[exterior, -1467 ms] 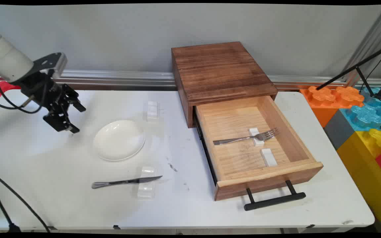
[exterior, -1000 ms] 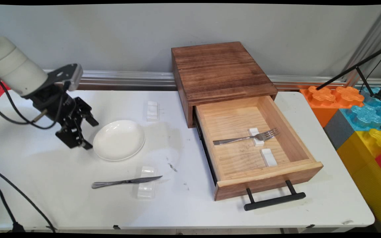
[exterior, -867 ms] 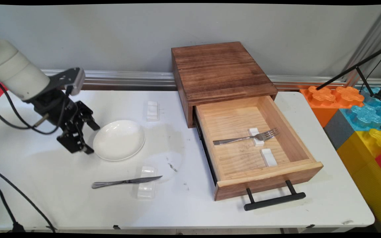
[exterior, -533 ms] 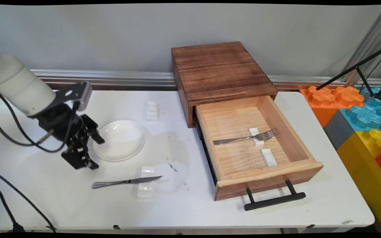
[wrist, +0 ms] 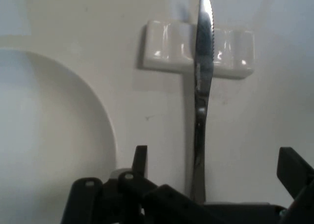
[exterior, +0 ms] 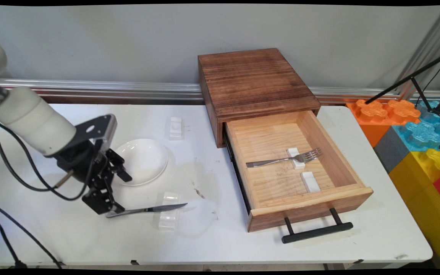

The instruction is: Pick up the knife from the right of the white plate

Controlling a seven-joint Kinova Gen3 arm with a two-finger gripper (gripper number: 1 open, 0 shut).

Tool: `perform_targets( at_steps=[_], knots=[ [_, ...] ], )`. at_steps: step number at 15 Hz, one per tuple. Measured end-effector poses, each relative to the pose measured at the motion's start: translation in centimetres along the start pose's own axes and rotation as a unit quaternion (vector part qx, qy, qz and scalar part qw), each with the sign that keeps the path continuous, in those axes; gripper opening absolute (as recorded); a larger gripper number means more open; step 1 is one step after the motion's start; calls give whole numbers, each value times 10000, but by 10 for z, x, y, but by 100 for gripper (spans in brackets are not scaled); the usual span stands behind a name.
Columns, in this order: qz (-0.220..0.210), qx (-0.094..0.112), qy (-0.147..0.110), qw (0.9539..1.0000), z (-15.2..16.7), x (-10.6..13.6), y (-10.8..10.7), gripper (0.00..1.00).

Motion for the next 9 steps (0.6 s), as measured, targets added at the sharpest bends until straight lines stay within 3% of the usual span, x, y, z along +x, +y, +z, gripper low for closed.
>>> perform_targets(
  at_steps=[9],
  knots=[
    [136,72,94,9998,41,1,9,100]
  ],
)
